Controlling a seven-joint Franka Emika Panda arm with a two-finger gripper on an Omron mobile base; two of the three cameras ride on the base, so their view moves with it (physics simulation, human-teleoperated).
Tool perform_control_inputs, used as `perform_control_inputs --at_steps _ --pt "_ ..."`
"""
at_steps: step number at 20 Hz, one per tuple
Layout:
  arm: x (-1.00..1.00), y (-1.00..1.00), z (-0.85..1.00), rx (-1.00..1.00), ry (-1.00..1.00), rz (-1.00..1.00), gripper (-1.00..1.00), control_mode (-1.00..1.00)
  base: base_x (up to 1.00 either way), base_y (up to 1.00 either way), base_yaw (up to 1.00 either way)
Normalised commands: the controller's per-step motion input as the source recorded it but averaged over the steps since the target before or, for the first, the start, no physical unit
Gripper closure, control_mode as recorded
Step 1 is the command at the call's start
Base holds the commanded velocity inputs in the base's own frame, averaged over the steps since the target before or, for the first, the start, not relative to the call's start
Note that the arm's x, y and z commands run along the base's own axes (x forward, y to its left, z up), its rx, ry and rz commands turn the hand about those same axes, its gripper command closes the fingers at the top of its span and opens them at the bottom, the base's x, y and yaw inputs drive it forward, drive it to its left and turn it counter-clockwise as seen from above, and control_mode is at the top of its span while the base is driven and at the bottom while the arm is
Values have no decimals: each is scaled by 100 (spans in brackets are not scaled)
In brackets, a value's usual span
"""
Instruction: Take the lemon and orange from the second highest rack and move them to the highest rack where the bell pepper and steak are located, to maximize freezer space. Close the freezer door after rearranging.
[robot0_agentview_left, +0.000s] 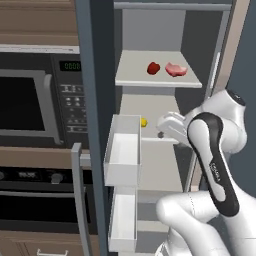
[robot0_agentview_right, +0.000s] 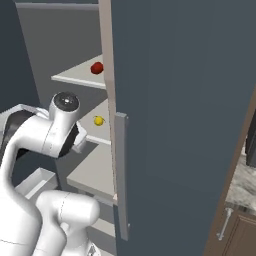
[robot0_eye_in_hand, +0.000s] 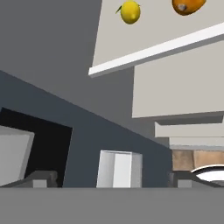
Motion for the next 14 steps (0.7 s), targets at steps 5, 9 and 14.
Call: perform_control_inputs --at_steps 5,9,14 --pt "23 -30 1 -2 10 0 -100 -100 0 0 0" --pt "35 -1 -8 -22 4 -12 -100 -100 0 0 0" --pt "43 4 -27 -47 0 -10 -100 -100 0 0 0"
